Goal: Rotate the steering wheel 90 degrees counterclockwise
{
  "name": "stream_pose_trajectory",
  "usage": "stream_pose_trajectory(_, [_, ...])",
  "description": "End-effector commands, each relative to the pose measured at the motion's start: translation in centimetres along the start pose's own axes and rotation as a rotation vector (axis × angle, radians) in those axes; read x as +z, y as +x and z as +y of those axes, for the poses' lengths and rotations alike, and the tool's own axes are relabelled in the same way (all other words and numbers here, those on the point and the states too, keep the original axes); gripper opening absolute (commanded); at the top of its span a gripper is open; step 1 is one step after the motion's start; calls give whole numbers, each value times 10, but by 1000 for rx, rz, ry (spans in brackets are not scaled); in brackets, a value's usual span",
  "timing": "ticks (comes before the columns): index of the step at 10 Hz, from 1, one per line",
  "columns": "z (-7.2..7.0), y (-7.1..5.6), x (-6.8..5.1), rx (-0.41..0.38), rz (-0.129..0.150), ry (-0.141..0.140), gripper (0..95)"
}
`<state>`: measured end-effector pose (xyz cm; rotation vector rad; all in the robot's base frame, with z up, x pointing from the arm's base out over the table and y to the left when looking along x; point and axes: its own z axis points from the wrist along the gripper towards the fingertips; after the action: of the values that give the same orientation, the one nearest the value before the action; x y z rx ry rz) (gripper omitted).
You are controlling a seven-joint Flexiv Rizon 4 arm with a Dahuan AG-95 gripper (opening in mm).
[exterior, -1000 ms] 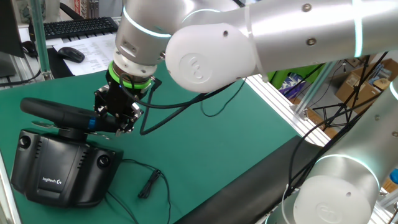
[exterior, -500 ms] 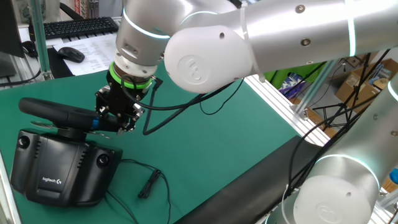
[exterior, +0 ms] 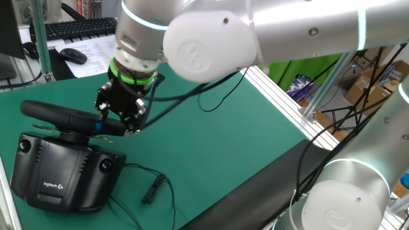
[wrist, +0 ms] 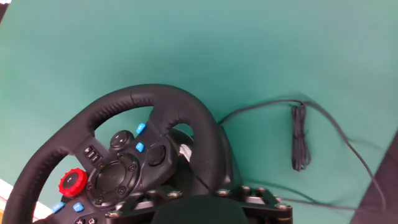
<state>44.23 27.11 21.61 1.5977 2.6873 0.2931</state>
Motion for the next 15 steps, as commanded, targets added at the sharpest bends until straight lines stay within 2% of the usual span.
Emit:
stream_pose_trajectory(1, [1,13,-4,40,10,11,760])
stream_pose_trajectory(3, [0,24,-7,92,26,28,760])
stream_pose_trajectory(5, [-1,26,-7,117,44,19,760])
stream_pose_trajectory(6, [-1,26,-7,119,48,13,570])
stream_pose_trajectory(8, [-1,25,-5,138,47,-33,190])
stream_pose_trajectory(9, [-1,25,-4,140,44,-43,0])
stream_pose_trajectory(12, [2,21,3,107,28,-50,0])
stream_pose_trajectory(15, [2,7,8,25,16,-38,0])
